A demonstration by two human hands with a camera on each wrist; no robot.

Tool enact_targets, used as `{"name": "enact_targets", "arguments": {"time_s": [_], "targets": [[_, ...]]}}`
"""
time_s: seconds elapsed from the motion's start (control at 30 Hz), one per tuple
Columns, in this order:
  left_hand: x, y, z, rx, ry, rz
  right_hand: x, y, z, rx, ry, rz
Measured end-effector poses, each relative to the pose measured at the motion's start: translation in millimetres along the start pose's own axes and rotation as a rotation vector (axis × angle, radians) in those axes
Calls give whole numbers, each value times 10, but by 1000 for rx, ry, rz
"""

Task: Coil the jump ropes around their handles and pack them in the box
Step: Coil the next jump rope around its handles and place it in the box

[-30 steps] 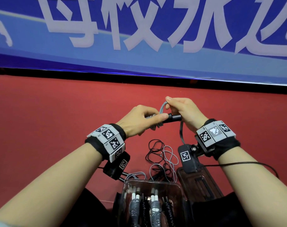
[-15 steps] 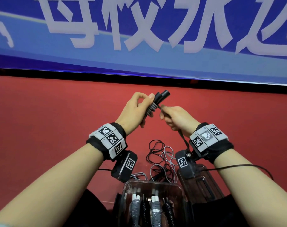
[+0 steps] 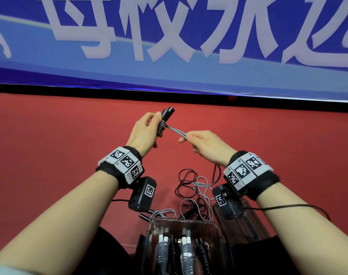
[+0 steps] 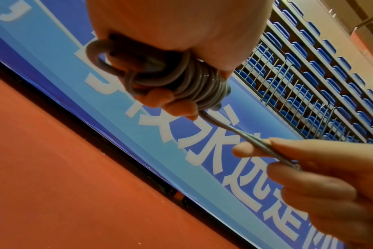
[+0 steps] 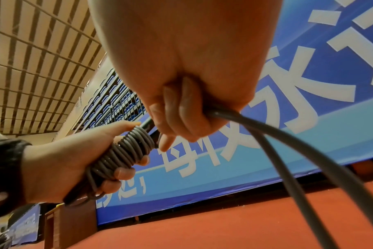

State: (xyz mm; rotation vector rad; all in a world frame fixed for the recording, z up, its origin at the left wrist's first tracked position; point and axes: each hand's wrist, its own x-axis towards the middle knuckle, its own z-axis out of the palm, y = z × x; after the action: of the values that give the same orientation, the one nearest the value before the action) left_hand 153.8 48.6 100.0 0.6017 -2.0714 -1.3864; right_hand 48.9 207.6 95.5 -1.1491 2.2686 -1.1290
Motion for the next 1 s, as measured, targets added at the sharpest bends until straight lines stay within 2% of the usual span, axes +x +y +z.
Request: {"name": "enact_targets", "arguments": {"time_s": [0.13, 0.27, 0.33, 0.43, 0.53, 0.63, 0.87, 1.0], "targets": [[37, -125, -9, 250, -55, -41, -36, -19, 13, -156, 50, -131], [-6, -214, 22, 834, -68, 63, -20, -47, 9, -254, 164, -220], [-31, -228, 42, 956, -129, 89, -5, -53, -25, -264, 208, -230], [-52, -205, 84, 1019, -220, 117, -4, -60, -59, -260, 244, -236], [-87, -147, 128, 978, -331, 146, 10, -50, -112, -180, 302, -218], [-103, -142, 123, 762, -440, 128, 12, -42, -154, -48, 310, -202], [-215, -6, 111, 435, -557, 176, 34, -8, -179, 79, 231, -152], [-248, 30, 138, 244, -565, 130, 21, -1, -214, 149, 196, -98]]}}
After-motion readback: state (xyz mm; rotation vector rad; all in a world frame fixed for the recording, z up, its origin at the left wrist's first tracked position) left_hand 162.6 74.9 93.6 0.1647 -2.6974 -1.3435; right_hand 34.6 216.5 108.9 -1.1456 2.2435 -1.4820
